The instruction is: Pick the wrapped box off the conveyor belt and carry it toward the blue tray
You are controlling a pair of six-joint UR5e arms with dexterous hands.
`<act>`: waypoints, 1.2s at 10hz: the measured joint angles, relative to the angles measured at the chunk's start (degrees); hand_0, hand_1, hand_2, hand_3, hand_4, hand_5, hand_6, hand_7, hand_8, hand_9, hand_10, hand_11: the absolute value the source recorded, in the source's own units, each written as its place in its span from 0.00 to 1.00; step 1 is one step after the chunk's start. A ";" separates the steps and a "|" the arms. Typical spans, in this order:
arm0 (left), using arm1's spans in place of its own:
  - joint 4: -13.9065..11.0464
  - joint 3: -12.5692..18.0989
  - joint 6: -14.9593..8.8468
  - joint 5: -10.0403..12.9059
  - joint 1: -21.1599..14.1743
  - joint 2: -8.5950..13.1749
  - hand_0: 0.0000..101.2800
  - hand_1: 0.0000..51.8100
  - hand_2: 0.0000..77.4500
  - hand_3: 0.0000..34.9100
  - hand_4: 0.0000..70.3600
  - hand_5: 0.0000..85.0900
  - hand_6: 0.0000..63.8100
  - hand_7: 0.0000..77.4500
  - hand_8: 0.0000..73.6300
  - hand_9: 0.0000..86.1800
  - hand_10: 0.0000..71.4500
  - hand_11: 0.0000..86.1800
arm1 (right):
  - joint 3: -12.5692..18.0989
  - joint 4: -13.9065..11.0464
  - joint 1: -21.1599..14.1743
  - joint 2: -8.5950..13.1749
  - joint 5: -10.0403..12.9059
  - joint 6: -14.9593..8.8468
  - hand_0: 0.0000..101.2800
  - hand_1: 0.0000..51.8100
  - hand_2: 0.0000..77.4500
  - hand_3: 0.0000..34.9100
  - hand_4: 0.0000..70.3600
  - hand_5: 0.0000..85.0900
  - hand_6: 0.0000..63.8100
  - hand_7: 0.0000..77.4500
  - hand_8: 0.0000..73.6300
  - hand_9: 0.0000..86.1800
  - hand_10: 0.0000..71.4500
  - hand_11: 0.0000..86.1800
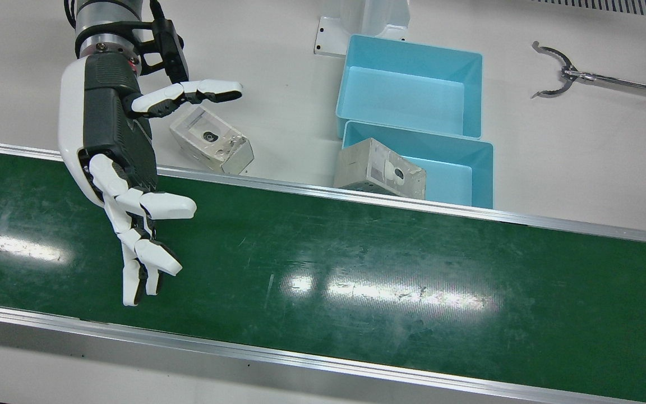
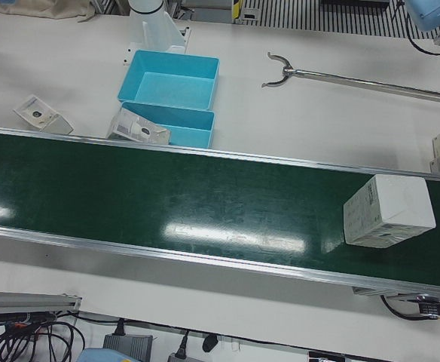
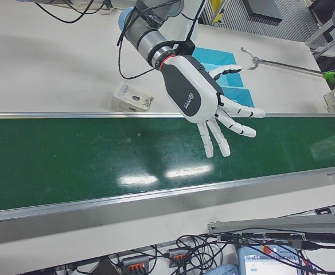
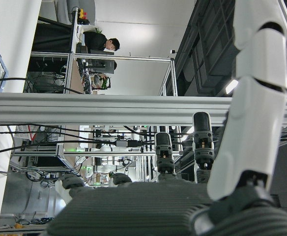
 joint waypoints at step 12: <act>0.00 0.00 0.00 0.00 0.00 0.00 0.00 0.00 0.01 0.00 0.00 0.01 0.00 0.01 0.01 0.00 0.00 0.00 | 4.45 -4.94 12.20 -6.05 -11.81 4.28 0.42 0.19 0.20 0.87 0.28 0.22 0.00 0.19 0.00 0.02 0.05 0.08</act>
